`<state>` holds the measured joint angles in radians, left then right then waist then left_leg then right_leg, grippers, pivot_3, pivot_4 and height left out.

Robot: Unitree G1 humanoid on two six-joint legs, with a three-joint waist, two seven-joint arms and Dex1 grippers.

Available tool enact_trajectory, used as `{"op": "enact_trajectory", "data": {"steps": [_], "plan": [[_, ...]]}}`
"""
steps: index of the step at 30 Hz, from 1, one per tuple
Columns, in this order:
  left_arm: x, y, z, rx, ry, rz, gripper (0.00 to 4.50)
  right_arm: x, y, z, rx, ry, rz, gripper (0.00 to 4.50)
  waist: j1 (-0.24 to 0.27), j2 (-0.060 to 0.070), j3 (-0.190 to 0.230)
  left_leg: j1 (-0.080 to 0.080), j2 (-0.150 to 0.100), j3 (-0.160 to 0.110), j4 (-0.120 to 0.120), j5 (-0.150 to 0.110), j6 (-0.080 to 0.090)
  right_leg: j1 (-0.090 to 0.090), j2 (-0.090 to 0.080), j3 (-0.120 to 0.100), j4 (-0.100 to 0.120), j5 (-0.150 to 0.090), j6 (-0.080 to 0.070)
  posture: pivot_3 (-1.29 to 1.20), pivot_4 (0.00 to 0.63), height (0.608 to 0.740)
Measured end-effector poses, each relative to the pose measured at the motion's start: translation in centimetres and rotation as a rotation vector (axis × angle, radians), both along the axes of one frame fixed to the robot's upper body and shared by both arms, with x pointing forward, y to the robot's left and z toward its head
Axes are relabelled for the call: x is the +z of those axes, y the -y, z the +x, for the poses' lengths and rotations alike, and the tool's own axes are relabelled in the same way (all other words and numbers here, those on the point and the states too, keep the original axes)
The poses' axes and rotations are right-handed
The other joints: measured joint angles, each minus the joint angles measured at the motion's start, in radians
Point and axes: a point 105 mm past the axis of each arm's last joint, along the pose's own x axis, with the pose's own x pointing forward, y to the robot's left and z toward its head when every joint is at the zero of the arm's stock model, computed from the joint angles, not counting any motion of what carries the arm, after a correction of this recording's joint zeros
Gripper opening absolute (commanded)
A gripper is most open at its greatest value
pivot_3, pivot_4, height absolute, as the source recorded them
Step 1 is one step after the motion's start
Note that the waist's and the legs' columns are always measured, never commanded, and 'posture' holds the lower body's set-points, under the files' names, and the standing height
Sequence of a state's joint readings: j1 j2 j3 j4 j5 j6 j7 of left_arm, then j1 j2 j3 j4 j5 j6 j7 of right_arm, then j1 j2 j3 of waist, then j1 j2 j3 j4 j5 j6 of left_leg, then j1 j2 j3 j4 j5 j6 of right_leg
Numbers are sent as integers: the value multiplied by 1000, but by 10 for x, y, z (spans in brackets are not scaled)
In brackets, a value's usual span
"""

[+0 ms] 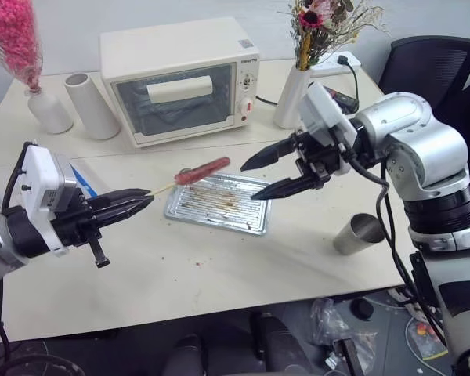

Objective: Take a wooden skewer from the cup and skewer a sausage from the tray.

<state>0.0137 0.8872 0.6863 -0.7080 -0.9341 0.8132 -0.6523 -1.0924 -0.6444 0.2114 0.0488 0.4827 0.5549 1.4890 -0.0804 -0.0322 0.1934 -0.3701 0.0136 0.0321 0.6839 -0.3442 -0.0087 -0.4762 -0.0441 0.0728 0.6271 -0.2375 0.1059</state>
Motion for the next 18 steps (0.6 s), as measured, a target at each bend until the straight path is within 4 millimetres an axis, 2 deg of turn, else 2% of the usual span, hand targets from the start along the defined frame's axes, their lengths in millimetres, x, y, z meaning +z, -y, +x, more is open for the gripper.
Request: {"op": "enact_trajectory", "data": {"steps": [3,8,13,16,18], "plan": [[1,-10,-2,109,35,-31,0,4,3,7,-34,3,23,2532,0,0,0,1,0,0,0,0,0,0,1,0,-1,0,0,0,150,740],[-6,-46,-5,438,91,-147,0,16,3,11,-50,10,68,2532,-3,0,0,1,1,1,0,0,-1,0,0,1,-1,0,0,0,150,740],[-27,-98,-12,875,103,-246,0,22,1,1,-16,-12,95,2532,1,0,0,1,0,0,0,0,-1,0,1,1,-1,0,0,0,150,740],[-38,-118,-15,1054,90,-267,0,24,-3,-7,13,-15,93,2532,4,-2,-1,1,-1,0,0,0,-1,0,2,0,-1,0,0,0,150,740],[-40,-125,-13,1112,92,-274,0,25,-4,-10,21,-20,96,2532,6,-2,-1,1,-1,0,0,1,-1,0,3,0,-1,0,0,0,150,740]]}}
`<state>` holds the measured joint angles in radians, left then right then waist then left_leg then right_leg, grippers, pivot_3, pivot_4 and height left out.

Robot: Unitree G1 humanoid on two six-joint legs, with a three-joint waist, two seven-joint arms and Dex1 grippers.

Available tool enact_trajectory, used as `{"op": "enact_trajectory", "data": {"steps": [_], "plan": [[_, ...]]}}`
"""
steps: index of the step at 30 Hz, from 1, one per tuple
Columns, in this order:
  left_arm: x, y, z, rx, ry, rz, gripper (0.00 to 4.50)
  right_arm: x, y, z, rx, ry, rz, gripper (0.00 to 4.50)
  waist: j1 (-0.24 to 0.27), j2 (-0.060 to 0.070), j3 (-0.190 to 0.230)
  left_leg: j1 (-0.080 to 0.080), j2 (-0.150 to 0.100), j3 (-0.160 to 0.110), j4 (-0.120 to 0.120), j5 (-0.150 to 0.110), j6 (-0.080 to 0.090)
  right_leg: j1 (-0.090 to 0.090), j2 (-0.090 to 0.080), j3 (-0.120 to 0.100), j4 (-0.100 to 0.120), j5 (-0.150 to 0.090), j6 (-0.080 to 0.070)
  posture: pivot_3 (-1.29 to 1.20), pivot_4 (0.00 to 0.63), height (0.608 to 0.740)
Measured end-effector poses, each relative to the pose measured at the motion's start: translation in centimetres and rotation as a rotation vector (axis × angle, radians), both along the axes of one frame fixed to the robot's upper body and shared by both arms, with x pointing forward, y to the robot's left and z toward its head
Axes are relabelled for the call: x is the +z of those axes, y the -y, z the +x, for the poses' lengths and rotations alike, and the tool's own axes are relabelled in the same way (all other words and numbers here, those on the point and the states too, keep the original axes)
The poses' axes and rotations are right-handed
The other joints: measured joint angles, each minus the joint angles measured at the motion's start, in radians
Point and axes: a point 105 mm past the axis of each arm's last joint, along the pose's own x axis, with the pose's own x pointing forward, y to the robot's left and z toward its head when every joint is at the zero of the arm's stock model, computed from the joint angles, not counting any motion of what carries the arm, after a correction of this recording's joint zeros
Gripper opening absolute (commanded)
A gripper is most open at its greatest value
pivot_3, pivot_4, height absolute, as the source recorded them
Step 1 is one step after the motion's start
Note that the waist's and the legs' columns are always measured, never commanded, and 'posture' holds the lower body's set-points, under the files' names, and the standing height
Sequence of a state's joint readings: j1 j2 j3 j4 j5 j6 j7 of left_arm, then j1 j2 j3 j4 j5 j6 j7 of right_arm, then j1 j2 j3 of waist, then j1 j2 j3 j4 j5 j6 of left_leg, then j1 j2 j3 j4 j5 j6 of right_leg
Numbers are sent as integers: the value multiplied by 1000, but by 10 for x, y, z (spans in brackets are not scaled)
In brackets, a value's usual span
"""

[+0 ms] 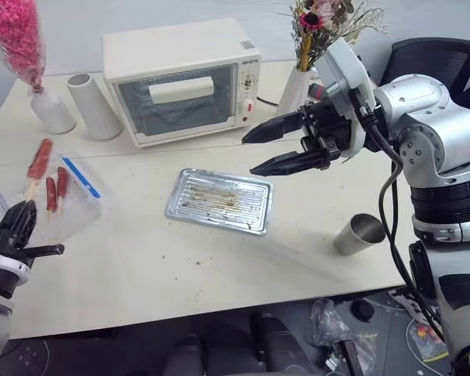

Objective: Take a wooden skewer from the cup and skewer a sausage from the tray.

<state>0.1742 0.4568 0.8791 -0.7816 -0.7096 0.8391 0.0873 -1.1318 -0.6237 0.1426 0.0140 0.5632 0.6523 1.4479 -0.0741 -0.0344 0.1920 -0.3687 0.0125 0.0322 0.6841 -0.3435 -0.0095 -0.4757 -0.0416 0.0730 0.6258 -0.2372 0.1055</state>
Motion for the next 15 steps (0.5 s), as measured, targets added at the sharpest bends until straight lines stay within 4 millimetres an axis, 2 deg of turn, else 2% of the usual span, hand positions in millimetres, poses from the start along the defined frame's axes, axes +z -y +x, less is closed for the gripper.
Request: {"op": "enact_trajectory", "data": {"steps": [3,8,15], "plan": [[-3,-9,8,58,1,-30,0,1,-1,-2,5,1,4,2532,4,0,0,0,-1,0,0,0,0,1,0,0,0,0,0,0,150,740],[-7,-25,28,132,-21,-70,1451,1,-3,-1,-8,2,14,2550,12,-1,-1,0,0,0,0,0,0,0,0,0,1,0,0,0,150,740],[-8,-31,30,157,-40,-69,3438,0,-3,2,-26,-1,20,2550,17,-1,-1,-2,1,-1,0,0,0,0,-3,-1,1,0,0,0,150,740]]}}
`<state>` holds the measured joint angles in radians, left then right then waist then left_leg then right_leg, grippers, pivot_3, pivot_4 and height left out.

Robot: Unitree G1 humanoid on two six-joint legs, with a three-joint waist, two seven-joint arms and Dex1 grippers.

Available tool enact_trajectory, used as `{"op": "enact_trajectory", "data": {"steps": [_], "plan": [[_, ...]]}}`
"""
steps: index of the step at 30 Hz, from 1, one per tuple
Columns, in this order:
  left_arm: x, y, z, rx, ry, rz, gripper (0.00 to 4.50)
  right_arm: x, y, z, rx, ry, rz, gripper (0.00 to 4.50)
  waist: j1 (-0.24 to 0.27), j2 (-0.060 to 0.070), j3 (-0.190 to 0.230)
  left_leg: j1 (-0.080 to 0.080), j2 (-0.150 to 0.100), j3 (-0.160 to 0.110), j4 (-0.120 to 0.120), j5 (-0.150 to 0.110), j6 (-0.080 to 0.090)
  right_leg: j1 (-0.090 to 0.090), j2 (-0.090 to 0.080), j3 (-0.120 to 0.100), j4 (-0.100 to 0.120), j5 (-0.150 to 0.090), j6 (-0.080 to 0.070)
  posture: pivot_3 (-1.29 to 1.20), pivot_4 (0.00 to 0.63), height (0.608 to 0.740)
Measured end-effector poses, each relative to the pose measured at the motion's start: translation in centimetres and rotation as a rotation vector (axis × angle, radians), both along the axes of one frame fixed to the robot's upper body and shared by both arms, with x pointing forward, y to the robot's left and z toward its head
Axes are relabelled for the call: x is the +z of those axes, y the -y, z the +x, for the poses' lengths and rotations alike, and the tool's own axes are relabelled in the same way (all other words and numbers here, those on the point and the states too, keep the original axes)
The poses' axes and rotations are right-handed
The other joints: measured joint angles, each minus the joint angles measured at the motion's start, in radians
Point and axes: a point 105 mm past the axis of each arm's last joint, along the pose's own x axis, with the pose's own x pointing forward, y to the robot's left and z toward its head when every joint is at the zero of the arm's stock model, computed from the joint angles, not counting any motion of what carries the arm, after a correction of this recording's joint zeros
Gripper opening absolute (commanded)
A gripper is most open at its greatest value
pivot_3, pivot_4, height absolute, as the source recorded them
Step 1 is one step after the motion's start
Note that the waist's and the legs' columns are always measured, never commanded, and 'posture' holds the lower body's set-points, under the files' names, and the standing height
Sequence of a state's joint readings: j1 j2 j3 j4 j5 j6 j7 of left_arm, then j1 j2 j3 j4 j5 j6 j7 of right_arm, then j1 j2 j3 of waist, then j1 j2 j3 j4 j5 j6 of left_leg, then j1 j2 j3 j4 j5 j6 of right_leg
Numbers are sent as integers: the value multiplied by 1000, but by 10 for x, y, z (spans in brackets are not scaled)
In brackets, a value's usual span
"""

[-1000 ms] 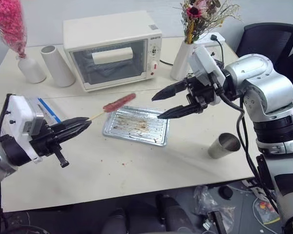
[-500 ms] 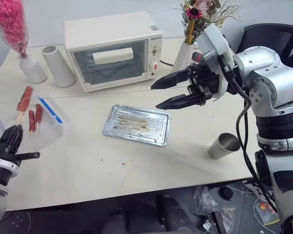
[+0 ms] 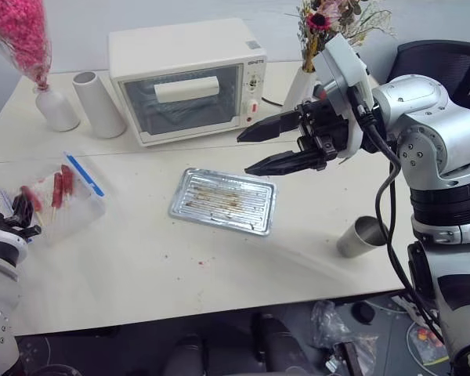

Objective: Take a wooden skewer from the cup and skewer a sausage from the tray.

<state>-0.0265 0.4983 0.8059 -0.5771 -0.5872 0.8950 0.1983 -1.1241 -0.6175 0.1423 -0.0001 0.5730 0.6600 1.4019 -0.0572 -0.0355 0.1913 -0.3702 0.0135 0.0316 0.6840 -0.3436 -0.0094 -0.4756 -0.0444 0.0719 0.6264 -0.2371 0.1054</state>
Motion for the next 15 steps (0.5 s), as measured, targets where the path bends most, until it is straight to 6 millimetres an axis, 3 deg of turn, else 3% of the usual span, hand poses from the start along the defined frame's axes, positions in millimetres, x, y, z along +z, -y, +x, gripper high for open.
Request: {"op": "enact_trajectory", "data": {"steps": [4,6,10,15], "plan": [[5,0,-6,-25,-22,43,4497,-2,2,3,-14,-2,-2,2712,0,0,0,0,0,0,0,0,0,0,0,0,0,0,0,0,150,740],[14,0,-17,-57,-24,77,4500,-4,7,9,-45,-1,-8,3080,-2,-1,0,0,1,0,0,0,-1,0,-1,0,-1,0,0,0,150,740],[30,-11,-54,-63,-21,134,4500,-8,17,23,-100,-29,-14,4380,-6,0,0,1,2,1,0,-1,-1,0,-1,0,-4,-1,-1,0,150,740],[32,-18,-104,-131,-44,100,4500,-4,22,39,-148,-7,-3,4447,-10,0,0,2,2,1,0,0,-1,0,0,0,-4,-1,-3,0,150,740]]}}
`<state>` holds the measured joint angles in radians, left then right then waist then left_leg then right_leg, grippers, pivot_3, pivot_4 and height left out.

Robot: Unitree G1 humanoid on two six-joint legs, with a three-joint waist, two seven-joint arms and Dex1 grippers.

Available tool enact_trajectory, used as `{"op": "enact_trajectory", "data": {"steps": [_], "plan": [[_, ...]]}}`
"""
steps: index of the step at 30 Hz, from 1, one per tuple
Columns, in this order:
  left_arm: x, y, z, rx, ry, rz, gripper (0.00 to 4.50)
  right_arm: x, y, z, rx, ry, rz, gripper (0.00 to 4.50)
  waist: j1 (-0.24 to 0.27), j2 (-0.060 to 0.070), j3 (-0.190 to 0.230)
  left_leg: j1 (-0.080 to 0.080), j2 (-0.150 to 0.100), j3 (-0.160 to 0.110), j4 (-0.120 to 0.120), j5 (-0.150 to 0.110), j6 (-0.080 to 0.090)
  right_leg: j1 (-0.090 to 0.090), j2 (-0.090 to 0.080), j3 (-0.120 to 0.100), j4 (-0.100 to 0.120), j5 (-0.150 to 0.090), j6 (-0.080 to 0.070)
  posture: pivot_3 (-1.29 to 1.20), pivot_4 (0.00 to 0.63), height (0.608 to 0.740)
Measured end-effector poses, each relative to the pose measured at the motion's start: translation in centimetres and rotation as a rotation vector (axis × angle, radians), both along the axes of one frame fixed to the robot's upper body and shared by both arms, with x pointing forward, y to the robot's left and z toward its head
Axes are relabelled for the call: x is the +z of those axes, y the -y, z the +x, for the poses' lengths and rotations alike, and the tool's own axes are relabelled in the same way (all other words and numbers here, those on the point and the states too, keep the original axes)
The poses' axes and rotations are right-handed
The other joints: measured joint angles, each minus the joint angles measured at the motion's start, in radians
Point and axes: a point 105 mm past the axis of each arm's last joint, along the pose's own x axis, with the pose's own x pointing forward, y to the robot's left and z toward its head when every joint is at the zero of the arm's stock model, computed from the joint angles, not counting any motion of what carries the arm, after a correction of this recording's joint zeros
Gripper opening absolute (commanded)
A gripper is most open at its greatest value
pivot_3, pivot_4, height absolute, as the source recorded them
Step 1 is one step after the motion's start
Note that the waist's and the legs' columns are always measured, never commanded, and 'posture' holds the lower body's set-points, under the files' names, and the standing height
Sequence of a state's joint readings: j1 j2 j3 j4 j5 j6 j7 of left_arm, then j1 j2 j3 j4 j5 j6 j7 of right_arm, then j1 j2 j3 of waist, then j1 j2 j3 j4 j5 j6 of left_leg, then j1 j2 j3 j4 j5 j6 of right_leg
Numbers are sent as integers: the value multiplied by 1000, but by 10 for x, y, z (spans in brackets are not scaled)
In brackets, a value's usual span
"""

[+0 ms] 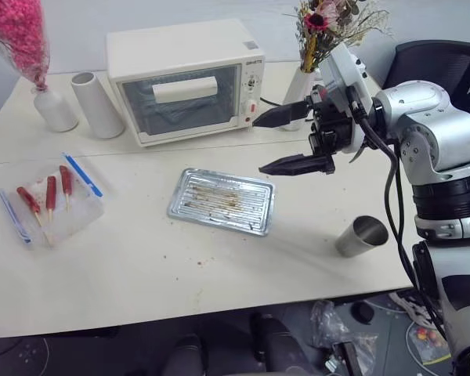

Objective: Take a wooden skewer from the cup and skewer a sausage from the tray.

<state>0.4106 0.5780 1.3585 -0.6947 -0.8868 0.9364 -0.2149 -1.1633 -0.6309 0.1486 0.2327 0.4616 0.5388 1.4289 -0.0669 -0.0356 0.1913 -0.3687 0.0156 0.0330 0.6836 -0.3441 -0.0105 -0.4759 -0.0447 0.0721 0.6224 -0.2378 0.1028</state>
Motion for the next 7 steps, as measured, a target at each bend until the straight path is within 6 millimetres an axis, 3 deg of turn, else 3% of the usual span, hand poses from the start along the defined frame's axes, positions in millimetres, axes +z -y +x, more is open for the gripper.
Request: {"op": "enact_trajectory", "data": {"steps": [3,7], "plan": [[2,6,-16,-77,-20,12,4500,4,2,5,-6,10,7,4447,-1,0,0,1,-1,0,0,0,0,1,1,-2,-1,-1,-1,0,150,740],[4,19,-18,-173,-10,15,4500,1,0,9,0,7,12,4447,-2,0,0,4,0,-1,0,0,0,9,1,-9,-4,-1,-2,0,150,740]]}}
